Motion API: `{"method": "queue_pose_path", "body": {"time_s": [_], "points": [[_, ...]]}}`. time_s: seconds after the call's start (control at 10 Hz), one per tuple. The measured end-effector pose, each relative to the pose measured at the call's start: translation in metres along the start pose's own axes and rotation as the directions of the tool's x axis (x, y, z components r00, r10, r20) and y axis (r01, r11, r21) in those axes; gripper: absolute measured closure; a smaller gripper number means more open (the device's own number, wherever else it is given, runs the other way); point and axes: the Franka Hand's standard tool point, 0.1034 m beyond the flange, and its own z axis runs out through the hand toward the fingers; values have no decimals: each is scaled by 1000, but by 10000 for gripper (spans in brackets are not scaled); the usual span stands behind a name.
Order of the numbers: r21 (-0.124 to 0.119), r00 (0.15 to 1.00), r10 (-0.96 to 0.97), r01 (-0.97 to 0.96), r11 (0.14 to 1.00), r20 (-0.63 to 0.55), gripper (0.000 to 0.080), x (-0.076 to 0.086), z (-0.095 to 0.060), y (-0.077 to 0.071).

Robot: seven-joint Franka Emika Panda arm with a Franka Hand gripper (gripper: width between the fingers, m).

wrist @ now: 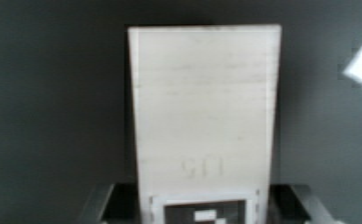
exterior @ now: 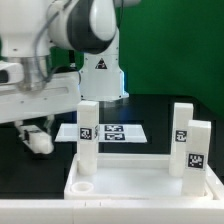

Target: Assemble desk

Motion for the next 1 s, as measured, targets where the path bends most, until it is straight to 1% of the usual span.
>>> {"method": "queue_pose_path", "body": {"time_s": [0.1,0.3,0.4,0.5,0.6,0.7,0.8,0.9,1.0], "points": [[-16,1000,-30,30,999,3,518,-13,-1,9],[-15,987,-159,160,987,29,517,-16,-1,12],[-14,981,-189,190,982,35,517,-16,-1,13],[-4,922,-384,384,923,47,517,-11,-3,8],[6,852,-521,521,853,55,517,-3,-6,2],[13,770,-635,636,772,67,517,-3,-7,1],[23,716,-695,695,719,75,517,-9,-5,1],[26,692,-718,718,695,81,517,-10,-5,2],[35,644,-760,761,648,87,517,-11,-5,3]]}}
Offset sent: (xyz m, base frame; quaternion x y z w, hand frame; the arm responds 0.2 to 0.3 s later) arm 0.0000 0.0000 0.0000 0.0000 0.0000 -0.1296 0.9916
